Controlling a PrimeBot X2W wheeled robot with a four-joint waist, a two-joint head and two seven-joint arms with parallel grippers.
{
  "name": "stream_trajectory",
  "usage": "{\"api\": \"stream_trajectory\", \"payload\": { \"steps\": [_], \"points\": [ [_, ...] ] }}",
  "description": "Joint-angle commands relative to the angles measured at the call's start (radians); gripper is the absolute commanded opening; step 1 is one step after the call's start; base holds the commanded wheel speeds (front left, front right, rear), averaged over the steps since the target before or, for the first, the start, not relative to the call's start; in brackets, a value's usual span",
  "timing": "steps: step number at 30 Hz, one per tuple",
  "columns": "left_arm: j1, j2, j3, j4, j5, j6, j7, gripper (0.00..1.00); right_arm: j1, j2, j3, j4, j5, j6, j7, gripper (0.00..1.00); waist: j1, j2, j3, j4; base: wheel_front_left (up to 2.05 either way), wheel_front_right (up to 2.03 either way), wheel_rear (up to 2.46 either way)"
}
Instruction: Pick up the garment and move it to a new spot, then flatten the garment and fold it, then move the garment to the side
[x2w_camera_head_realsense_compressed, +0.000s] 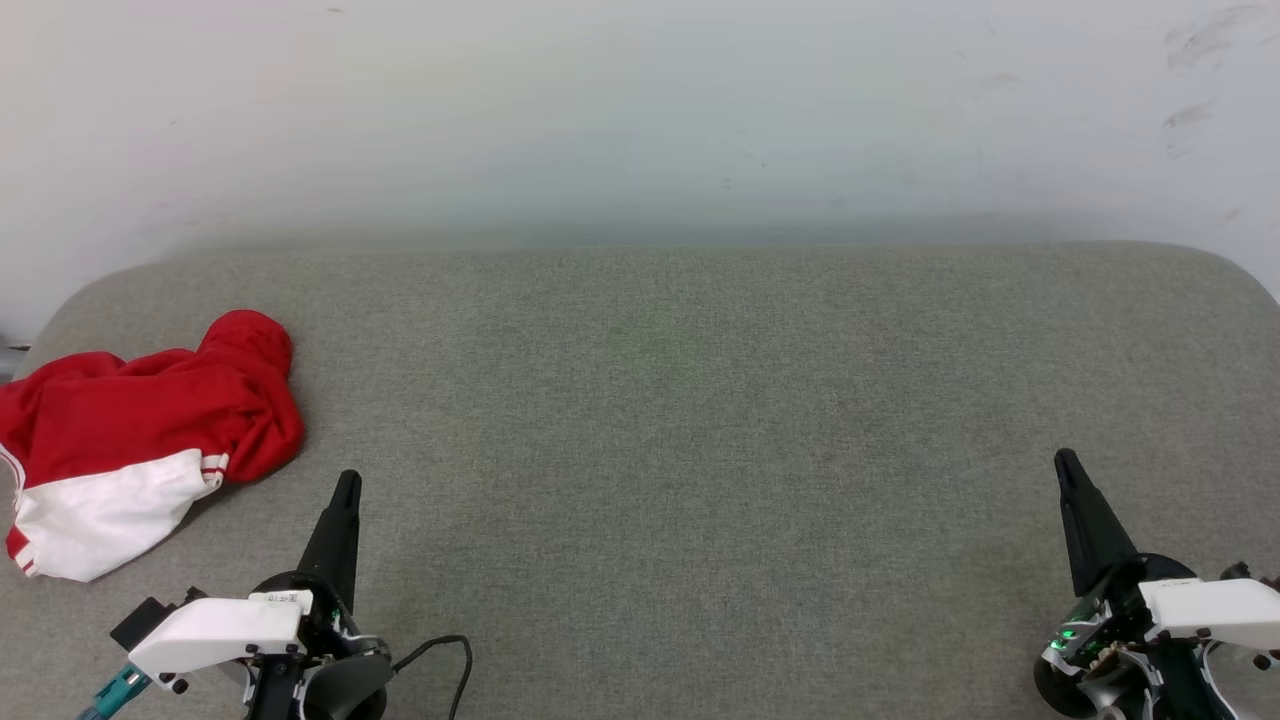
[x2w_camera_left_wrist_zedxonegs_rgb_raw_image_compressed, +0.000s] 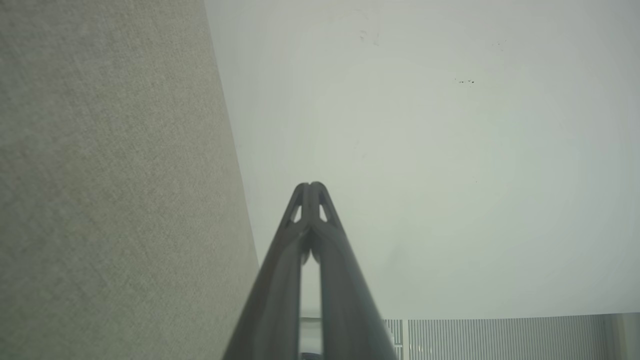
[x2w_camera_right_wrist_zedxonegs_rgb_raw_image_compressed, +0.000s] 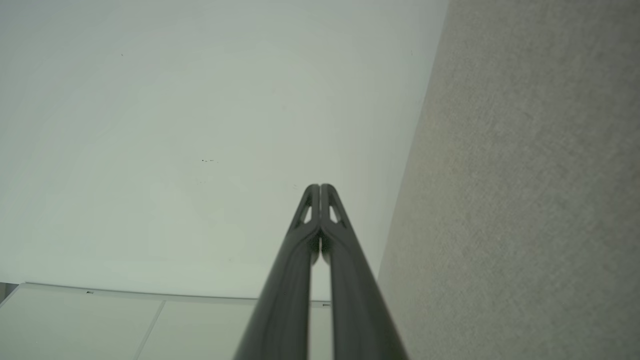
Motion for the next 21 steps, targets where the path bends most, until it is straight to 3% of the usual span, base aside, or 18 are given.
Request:
{"api": "stream_trajectory", "payload": {
  "steps": [1, 21],
  "points": [
    [-0.006, -0.001, 0.002, -0.001, -0.002, -0.005, 0.002, 0.0, -0.012, 0.003, 0.0, 0.001, -0.005, 0.0, 0.001, 0.0, 0.0, 0.0, 0.0, 0.0, 0.0, 0.0, 0.0],
    [-0.006, -0.001, 0.002, -0.001, -0.002, -0.005, 0.002, 0.0, -0.012, 0.003, 0.0, 0.001, -0.005, 0.0, 0.001, 0.0, 0.0, 0.0, 0.0, 0.0, 0.0, 0.0, 0.0]
  ]
}}
